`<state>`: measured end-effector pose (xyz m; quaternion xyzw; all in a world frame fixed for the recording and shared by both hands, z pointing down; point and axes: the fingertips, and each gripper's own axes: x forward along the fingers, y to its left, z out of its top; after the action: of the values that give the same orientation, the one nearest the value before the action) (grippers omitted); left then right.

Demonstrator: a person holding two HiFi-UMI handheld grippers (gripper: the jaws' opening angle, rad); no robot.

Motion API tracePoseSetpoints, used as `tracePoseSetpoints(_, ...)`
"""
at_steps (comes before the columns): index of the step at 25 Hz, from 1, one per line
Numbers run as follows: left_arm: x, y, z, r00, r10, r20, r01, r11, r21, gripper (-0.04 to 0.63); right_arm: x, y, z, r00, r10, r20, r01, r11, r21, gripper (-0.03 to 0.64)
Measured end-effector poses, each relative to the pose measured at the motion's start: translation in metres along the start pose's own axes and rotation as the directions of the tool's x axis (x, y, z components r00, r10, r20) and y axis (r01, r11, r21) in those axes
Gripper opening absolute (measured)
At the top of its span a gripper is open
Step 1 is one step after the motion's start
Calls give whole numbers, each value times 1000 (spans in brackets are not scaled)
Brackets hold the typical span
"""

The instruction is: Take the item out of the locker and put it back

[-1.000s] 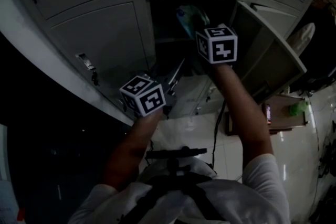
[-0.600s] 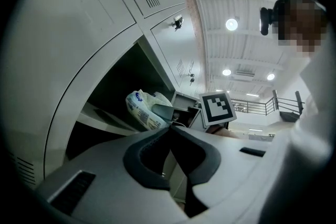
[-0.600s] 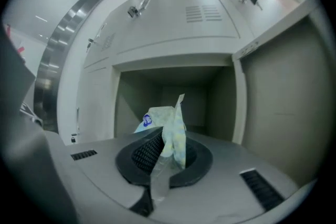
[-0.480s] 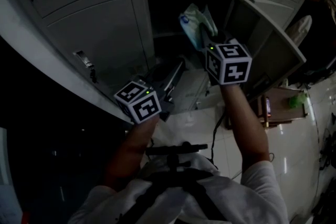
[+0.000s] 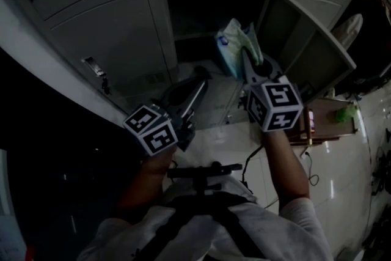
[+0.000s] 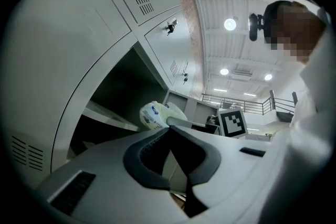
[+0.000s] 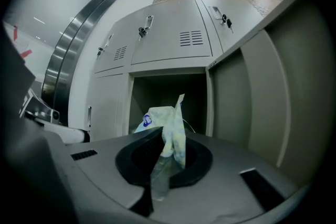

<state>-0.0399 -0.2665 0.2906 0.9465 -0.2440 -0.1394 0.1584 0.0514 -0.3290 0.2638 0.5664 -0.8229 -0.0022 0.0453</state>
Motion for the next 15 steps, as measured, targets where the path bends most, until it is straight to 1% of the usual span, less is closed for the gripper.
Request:
tracePoseSetpoints(4, -6, -2, -7, 1000, 6, -9, -6, 1000, -16, 0, -18, 0, -15, 1000, -6, -11, 6, 1000, 7, 0)
tracePoseSetpoints(15, -16, -6, -28, 999, 26, -36, -28, 999, -43, 0, -50, 3, -59, 997, 8, -74, -1, 996, 92, 0)
